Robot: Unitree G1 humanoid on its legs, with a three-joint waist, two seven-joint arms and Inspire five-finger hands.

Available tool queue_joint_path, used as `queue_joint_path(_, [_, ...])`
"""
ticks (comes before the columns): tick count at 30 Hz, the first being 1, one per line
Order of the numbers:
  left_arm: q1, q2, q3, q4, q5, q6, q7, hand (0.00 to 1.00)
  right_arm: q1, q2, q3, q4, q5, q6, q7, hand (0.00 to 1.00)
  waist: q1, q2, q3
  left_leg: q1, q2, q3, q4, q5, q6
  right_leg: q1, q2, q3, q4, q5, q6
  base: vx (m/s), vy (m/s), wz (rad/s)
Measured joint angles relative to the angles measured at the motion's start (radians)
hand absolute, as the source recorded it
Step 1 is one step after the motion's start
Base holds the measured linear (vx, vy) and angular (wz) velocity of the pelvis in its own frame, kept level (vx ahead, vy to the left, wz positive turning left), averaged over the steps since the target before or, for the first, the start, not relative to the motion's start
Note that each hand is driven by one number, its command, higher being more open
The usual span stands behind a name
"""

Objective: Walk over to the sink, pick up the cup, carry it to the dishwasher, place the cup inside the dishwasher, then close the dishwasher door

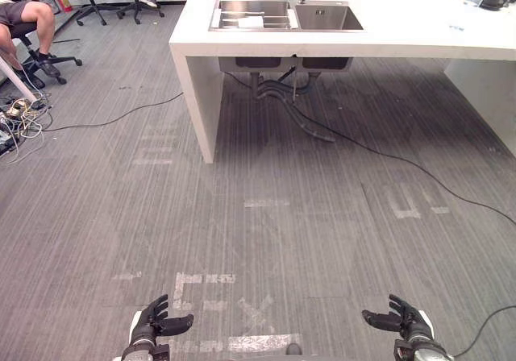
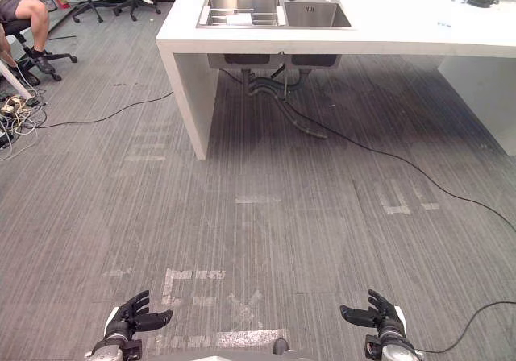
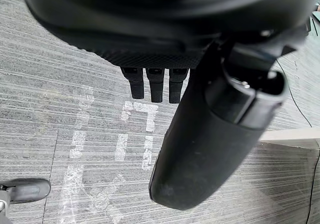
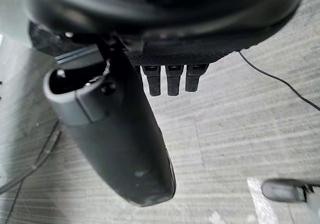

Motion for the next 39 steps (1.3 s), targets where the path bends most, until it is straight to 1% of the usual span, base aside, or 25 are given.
queue_joint_path(5, [-0.006,-0.008,0.012,0.014,-0.001,0.000,-0.003,0.90,-0.019,0.000,-0.003,0.024,0.009,0.001,-0.002,0.90,-0.002,0.003,0.002,0.006,-0.006,-0.011,0.000,0.000,0.000,0.014,-0.005,-0.007,-0.011,0.004,0.006,0.01,0.006,0.04])
queue_joint_path(9, [-0.006,-0.028,0.039,0.031,-0.002,0.000,-0.001,0.90,-0.036,0.003,-0.012,0.033,0.016,0.002,-0.006,0.90,-0.001,0.004,0.003,0.004,-0.008,-0.016,0.000,0.000,0.000,0.023,-0.006,-0.008,-0.034,0.024,0.008,0.00,0.000,0.00])
queue_joint_path(13, [-0.003,-0.047,0.039,0.033,-0.005,0.001,-0.001,0.90,-0.052,0.014,-0.030,0.039,0.023,0.004,-0.007,0.90,0.000,0.007,0.007,-0.007,-0.010,-0.020,-0.003,0.001,0.001,0.026,-0.005,-0.012,-0.066,0.054,0.000,-0.04,-0.001,0.02])
queue_joint_path(16, [-0.003,-0.049,0.039,0.033,-0.022,0.001,0.001,0.90,-0.068,0.022,-0.030,0.043,0.044,0.006,-0.014,0.90,0.000,0.007,0.023,-0.010,-0.005,-0.019,-0.013,0.003,0.005,0.022,0.000,-0.009,-0.075,0.069,-0.011,-0.06,-0.013,-0.02])
queue_joint_path(18, [0.000,-0.049,0.038,0.033,-0.022,0.001,0.005,0.90,-0.071,0.030,-0.030,0.043,0.044,0.006,-0.019,0.90,0.003,0.005,0.025,-0.015,-0.002,-0.011,-0.020,0.008,0.014,0.010,0.005,0.000,-0.075,0.075,-0.013,-0.05,-0.019,-0.11])
queue_joint_path(21, [0.005,-0.051,0.038,0.033,-0.025,0.002,0.018,0.90,-0.072,0.044,-0.030,0.042,0.045,0.006,-0.024,0.90,0.003,0.002,0.032,-0.022,0.007,0.002,-0.016,0.003,0.012,0.000,0.013,0.011,-0.075,0.077,-0.017,-0.02,-0.025,-0.13])
queue_joint_path(22, [0.003,-0.052,0.037,0.029,-0.033,0.002,0.021,0.90,-0.073,0.049,-0.030,0.041,0.046,0.006,-0.026,0.90,0.004,0.002,0.033,-0.035,0.010,0.004,-0.006,-0.006,0.009,-0.009,0.015,0.014,-0.074,0.068,-0.014,0.00,-0.025,-0.07])
queue_joint_path(23, [0.000,-0.054,0.037,0.027,-0.042,0.002,0.021,0.90,-0.074,0.050,-0.031,0.040,0.046,0.006,-0.027,0.90,0.004,0.002,0.037,-0.043,0.011,0.004,0.004,-0.014,0.011,-0.016,0.016,0.014,-0.065,0.061,-0.020,0.02,-0.023,-0.07])
queue_joint_path(24, [-0.007,-0.060,0.036,0.019,-0.046,0.001,0.023,0.90,-0.078,0.052,-0.033,0.040,0.047,0.006,-0.031,0.90,0.007,0.007,0.050,-0.060,0.018,0.007,0.037,-0.035,0.012,-0.051,0.021,0.014,0.001,0.023,-0.027,0.02,-0.018,-0.07])
queue_joint_path(25, [-0.008,-0.065,0.033,0.007,-0.050,0.002,0.024,0.90,-0.079,0.054,-0.034,0.040,0.047,0.007,-0.035,0.90,0.011,0.009,0.058,-0.073,0.022,0.008,0.063,-0.053,0.015,-0.095,0.021,0.010,0.094,-0.026,-0.021,0.02,-0.017,-0.09])
queue_joint_path(26, [-0.007,-0.066,0.026,-0.008,-0.051,0.002,0.026,0.90,-0.077,0.059,-0.034,0.040,0.047,0.009,-0.039,0.90,0.017,0.002,0.066,-0.080,0.021,0.012,0.090,-0.074,0.019,-0.142,0.013,0.009,0.200,-0.087,-0.011,0.04,-0.002,-0.04])
queue_joint_path(27, [-0.009,-0.065,0.015,-0.015,-0.054,0.002,0.030,0.90,-0.072,0.067,-0.036,0.040,0.047,0.011,-0.043,0.90,0.021,-0.013,0.076,-0.077,0.009,0.015,0.120,-0.102,0.026,-0.189,-0.010,0.001,0.343,-0.157,0.012,0.07,0.001,-0.01])
queue_joint_path(28, [-0.011,-0.066,0.005,-0.014,-0.061,0.003,0.037,0.90,-0.068,0.071,-0.036,0.040,0.047,0.012,-0.044,0.90,0.021,-0.019,0.080,-0.070,0.000,0.016,0.132,-0.119,0.031,-0.223,-0.026,-0.008,0.445,-0.193,0.032,0.18,-0.008,0.01])
queue_joint_path(29, [-0.017,-0.066,-0.017,-0.014,-0.063,0.005,0.042,0.90,-0.071,0.080,-0.034,0.039,0.048,0.015,-0.045,0.90,0.015,-0.019,0.103,-0.035,0.000,0.007,0.132,-0.141,0.061,-0.303,-0.048,-0.047,0.639,-0.215,0.046,0.20,-0.022,0.09])
queue_joint_path(30, [-0.021,-0.064,-0.023,-0.014,-0.066,0.008,0.043,0.90,-0.070,0.085,-0.031,0.040,0.048,0.018,-0.044,0.90,0.010,-0.019,0.109,-0.020,0.001,0.000,0.132,-0.149,0.063,-0.321,-0.059,-0.070,0.683,-0.231,0.036,0.23,-0.027,0.14])
queue_joint_path(31, [-0.027,-0.061,-0.031,-0.014,-0.068,0.010,0.045,0.90,-0.071,0.091,-0.024,0.040,0.048,0.026,-0.042,0.90,0.005,-0.020,0.118,0.004,0.008,-0.005,0.128,-0.163,0.061,-0.344,-0.069,-0.100,0.695,-0.251,0.020,0.34,-0.053,0.16])
queue_joint_path(32, [-0.034,-0.060,-0.030,-0.014,-0.069,0.010,0.050,0.90,-0.073,0.091,0.000,0.040,0.048,0.028,-0.041,0.90,-0.001,-0.009,0.127,0.027,0.022,-0.009,0.120,-0.183,0.053,-0.382,-0.074,-0.135,0.667,-0.256,0.014,0.28,-0.045,0.12])
queue_joint_path(33, [-0.041,-0.060,-0.030,-0.014,-0.070,0.010,0.054,0.90,-0.075,0.092,0.005,0.040,0.048,0.028,-0.040,0.90,-0.005,-0.011,0.126,0.038,0.035,-0.014,0.118,-0.191,0.045,-0.400,-0.072,-0.149,0.636,-0.254,0.013,0.41,-0.082,0.21])
queue_joint_path(34, [-0.063,-0.059,-0.030,-0.014,-0.079,0.010,0.060,0.90,-0.076,0.091,0.013,0.040,0.048,0.028,-0.039,0.90,-0.014,0.006,0.137,0.063,0.066,-0.029,0.105,-0.201,0.020,-0.436,-0.060,-0.174,0.547,-0.234,0.016,0.52,-0.155,0.49])
queue_joint_path(35, [-0.090,-0.057,-0.030,-0.012,-0.081,0.010,0.062,0.90,-0.078,0.091,0.014,0.040,0.049,0.028,-0.039,0.90,-0.032,0.010,0.143,0.095,0.097,-0.057,0.069,-0.204,0.006,-0.465,-0.056,-0.187,0.460,-0.169,0.015,0.63,-0.199,0.61])
queue_joint_path(36, [-0.103,-0.054,-0.031,-0.012,-0.081,0.009,0.062,0.90,-0.077,0.091,0.014,0.040,0.049,0.028,-0.040,0.90,-0.036,0.009,0.143,0.108,0.109,-0.065,0.053,-0.201,-0.002,-0.476,-0.058,-0.185,0.409,-0.118,0.012,0.71,-0.256,0.71])
queue_joint_path(37, [-0.118,-0.052,-0.035,-0.011,-0.080,0.008,0.062,0.90,-0.069,0.087,0.014,0.040,0.048,0.028,-0.041,0.90,-0.041,-0.002,0.139,0.129,0.117,-0.084,0.053,-0.204,-0.030,-0.468,-0.061,-0.188,0.369,0.060,-0.017,0.63,-0.254,0.36])
queue_joint_path(38, [-0.138,-0.061,-0.033,-0.005,-0.079,0.008,0.060,0.90,-0.085,0.074,0.011,0.042,0.048,0.029,-0.044,0.90,-0.033,0.021,0.145,0.126,0.151,-0.097,0.095,-0.201,-0.054,-0.470,-0.039,-0.201,0.429,0.010,-0.088,0.64,-0.264,0.23])
queue_joint_path(39, [-0.146,-0.060,-0.032,-0.005,-0.079,0.008,0.059,0.90,-0.096,0.074,0.010,0.042,0.048,0.028,-0.045,0.90,-0.032,0.017,0.146,0.113,0.149,-0.108,0.136,-0.184,-0.082,-0.470,-0.041,-0.202,0.454,-0.026,-0.104,0.62,-0.276,0.01])
